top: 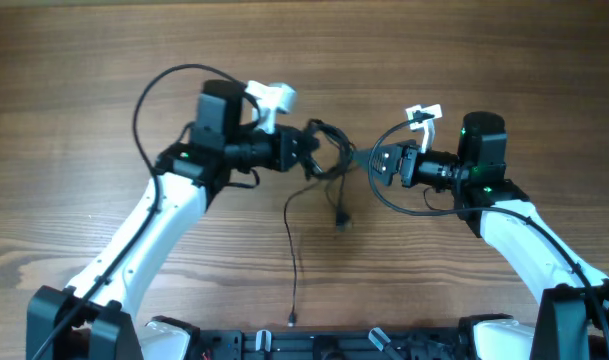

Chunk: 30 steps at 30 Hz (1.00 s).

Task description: Untangle cables

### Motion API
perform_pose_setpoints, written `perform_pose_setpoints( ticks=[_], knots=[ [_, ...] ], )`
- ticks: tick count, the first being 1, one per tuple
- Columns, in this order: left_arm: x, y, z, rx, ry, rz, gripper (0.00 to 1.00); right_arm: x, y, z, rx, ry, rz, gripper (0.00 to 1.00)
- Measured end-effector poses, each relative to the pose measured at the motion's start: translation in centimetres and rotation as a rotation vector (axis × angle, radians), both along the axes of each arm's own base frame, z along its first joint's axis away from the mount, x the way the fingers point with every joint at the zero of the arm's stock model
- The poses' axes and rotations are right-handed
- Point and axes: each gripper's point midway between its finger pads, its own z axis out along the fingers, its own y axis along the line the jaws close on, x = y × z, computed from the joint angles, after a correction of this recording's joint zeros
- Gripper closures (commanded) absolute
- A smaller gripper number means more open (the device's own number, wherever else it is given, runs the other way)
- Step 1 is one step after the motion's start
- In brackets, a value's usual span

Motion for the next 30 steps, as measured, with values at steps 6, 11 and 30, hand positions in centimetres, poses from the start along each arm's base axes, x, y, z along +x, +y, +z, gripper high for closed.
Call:
perform_pose_setpoints(
  ticks=[6, 11, 30],
  knots=[
    [0.3, 1.1, 0.6, -0.073, 0.083, 0.041, 0.96, 0.2, -1.0, -2.0, -0.065, 0.091, -0.085, 0.01],
    [-0.6, 0.4, 1.3, -0.137, 0.146, 0.009, 0.96, 0.5, -1.4, -2.4, -0.086, 0.099, -0.112, 0.01],
    [1.4, 2.3, -0.5, -0.085, 0.275, 0.256, 0.96, -0.8, -1.6, -3.9, -0.116, 0.182, -0.103, 0.01]
  ],
)
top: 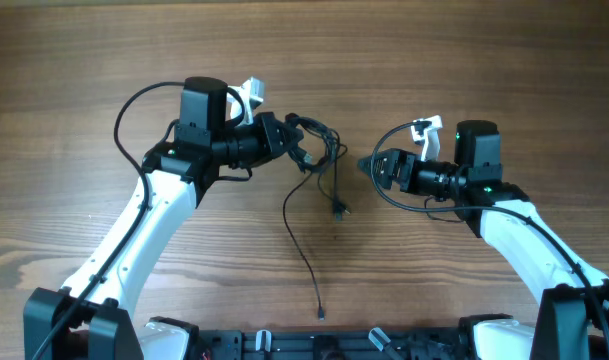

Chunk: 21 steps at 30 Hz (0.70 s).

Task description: Untangle cables

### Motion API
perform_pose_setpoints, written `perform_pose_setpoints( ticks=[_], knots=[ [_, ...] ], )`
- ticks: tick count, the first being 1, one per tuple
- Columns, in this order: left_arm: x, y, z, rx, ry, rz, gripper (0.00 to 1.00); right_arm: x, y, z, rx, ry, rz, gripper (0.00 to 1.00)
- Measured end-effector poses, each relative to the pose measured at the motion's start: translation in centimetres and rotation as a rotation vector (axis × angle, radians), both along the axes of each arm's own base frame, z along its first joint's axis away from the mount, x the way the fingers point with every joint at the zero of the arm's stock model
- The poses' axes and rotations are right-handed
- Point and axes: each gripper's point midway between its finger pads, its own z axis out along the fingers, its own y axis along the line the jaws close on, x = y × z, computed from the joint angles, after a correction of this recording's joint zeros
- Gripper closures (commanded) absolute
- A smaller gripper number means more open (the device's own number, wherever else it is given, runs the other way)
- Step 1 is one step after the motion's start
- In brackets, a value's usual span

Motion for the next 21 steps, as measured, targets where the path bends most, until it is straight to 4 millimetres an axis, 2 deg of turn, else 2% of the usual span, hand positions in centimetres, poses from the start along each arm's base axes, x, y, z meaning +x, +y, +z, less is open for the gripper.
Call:
perform_pose_setpoints(
  ticks=[4, 10, 12, 16, 21],
  knots=[
    [-0.1, -0.3, -0.1, -0.029, 0.075, 0.053, 0.96, -0.1, 0.3, 0.0, -0.002, -0.004, 0.010, 0.01],
    [-0.8, -1.6, 0.1, -0.071, 0.148, 0.069, 0.96, -0.7, 2.1, -0.9, -0.076, -0.015, 0.035, 0.00],
    [-1.0, -1.9, 0.2, -0.078, 0.152, 0.058, 0.96, -0.1, 1.6, -1.5, -0.131, -0.023, -0.004, 0.00],
    [-1.3, -2.2, 0.4, -0.085, 0.145, 0.028, 0.96, 1.7, -0.8, -2.6, -0.226, 0.001, -0.178, 0.00],
    [-2.1, -2.8, 0.7, -0.102, 0.130, -0.035, 0.96, 3.4, -1.2, -1.5, -0.206, -0.040, -0.260, 0.00]
  ],
)
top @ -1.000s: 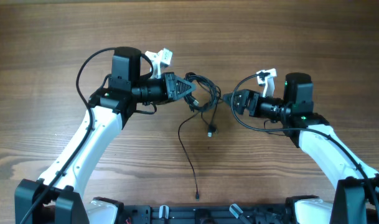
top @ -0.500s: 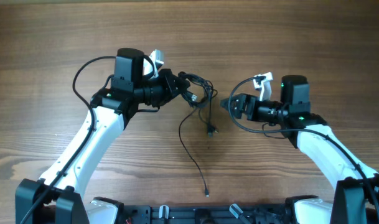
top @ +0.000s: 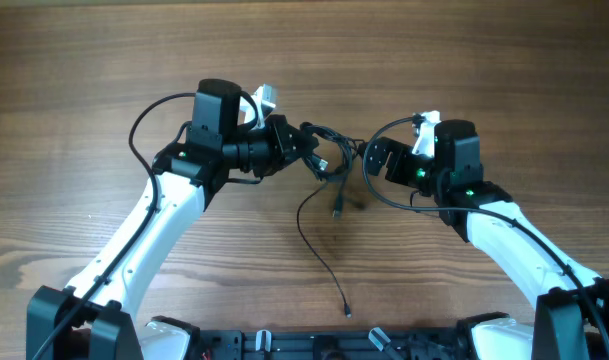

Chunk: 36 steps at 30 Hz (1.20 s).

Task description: Untangle cables

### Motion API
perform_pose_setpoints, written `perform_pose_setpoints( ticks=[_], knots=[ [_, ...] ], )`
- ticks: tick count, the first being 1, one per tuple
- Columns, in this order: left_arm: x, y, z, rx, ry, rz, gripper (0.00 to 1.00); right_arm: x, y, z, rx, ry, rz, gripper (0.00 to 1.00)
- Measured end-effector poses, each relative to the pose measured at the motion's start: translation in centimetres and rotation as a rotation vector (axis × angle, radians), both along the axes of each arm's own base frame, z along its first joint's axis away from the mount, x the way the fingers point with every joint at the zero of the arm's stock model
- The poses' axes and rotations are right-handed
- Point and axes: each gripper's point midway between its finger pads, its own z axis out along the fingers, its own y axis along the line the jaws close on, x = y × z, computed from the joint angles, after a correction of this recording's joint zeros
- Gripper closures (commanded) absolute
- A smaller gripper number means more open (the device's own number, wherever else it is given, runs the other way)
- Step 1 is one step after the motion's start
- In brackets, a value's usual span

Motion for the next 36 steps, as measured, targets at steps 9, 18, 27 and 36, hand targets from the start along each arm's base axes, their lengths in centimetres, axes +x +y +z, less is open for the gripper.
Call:
perform_pose_setpoints(
  ticks=[9, 18, 27, 36],
  knots=[
    [-1.0, 0.0, -0.8, 0.054, -0.054, -0.075, 0.96, -0.1, 0.7, 0.6, 0.046, -0.002, 0.025, 0.00],
    [0.4, 1.7, -1.6, 0.123, -0.101, -0.027, 0.96, -2.5, 2.2, 0.1, 0.114, 0.087, 0.127, 0.00],
    [0.5, 1.9, -1.6, 0.123, -0.097, -0.019, 0.96, -3.3, 3.0, 0.4, 0.132, 0.077, 0.200, 0.00],
    [-0.1, 1.1, -1.5, 0.112, -0.096, -0.047, 0.96, -3.2, 2.8, 0.3, 0.125, 0.076, 0.193, 0.00]
  ],
)
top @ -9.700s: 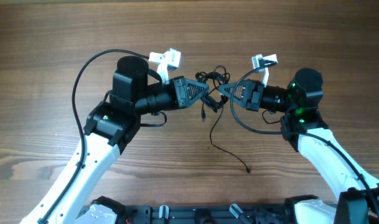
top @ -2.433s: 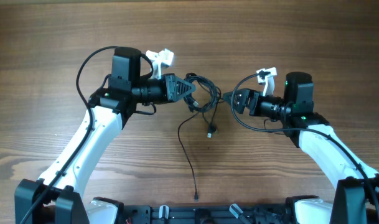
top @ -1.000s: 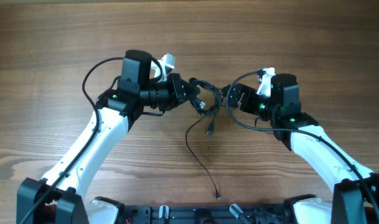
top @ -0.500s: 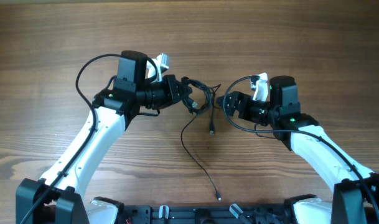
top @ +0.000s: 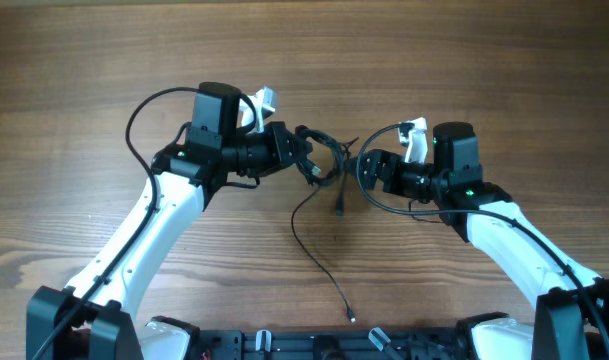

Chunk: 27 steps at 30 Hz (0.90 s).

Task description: Untangle cables

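A tangle of black cables hangs bunched between the two arms above the table's middle. My left gripper is shut on the tangle's left side. The right gripper points left and touches the tangle's right edge; how its jaws stand is hidden at this size. One long thin cable tail runs from the bunch down toward the front, ending in a small plug. A short end with a plug dangles just below the bunch.
The wooden table carries nothing else. Each arm's own black supply cable loops beside it, at the left and under the right wrist. The robot's base lies along the front edge.
The right gripper has moved a little left and down, now touching the tangle's right edge. The left gripper still holds the bunch in about the same place. The long tail's plug has shifted slightly.
At first the left gripper held the bunch with the right gripper close beside it. Then both arms stood apart, the bunch going left with the left gripper. After that the right gripper came back near, and now it touches the bunch. The long tail's end has swung rightward.
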### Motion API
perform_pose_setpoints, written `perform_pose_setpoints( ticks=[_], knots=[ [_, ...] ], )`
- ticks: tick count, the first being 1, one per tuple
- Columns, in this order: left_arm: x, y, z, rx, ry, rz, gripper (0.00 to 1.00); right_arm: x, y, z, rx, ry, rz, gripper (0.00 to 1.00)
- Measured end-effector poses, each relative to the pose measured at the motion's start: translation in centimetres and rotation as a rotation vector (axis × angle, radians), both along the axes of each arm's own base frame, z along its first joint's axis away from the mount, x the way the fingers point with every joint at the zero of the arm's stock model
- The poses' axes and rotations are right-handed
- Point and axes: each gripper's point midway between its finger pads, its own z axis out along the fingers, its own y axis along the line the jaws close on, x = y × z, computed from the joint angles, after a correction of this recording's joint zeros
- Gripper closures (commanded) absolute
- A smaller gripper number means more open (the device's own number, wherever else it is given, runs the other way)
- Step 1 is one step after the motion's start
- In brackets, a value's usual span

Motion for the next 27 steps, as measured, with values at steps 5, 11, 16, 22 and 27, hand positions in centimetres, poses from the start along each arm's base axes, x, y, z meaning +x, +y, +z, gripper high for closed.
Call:
perform_pose_setpoints(
  ticks=[5, 11, 16, 22, 27],
  knots=[
    [-0.8, -0.7, 0.5, -0.039, 0.013, -0.043, 0.96, 0.2, -0.3, -0.2, -0.016, -0.004, -0.016, 0.00],
    [-1.2, -1.7, 2.0, -0.123, 0.001, -0.100, 0.96, 0.3, -0.4, -0.2, -0.021, -0.005, -0.021, 0.00],
    [-1.7, -2.7, 3.7, -0.213, -0.007, -0.158, 0.96, 0.7, -2.6, -2.0, -0.147, 0.041, -0.137, 0.00],
    [-1.6, -1.7, 4.5, -0.285, 0.018, -0.180, 0.96, 0.1, -8.3, -5.0, -0.404, 0.138, -0.350, 0.00],
    [-1.3, -0.6, 5.0, -0.318, 0.029, -0.173, 0.96, -0.2, -12.1, -5.9, -0.484, 0.197, -0.475, 0.00]
  ],
)
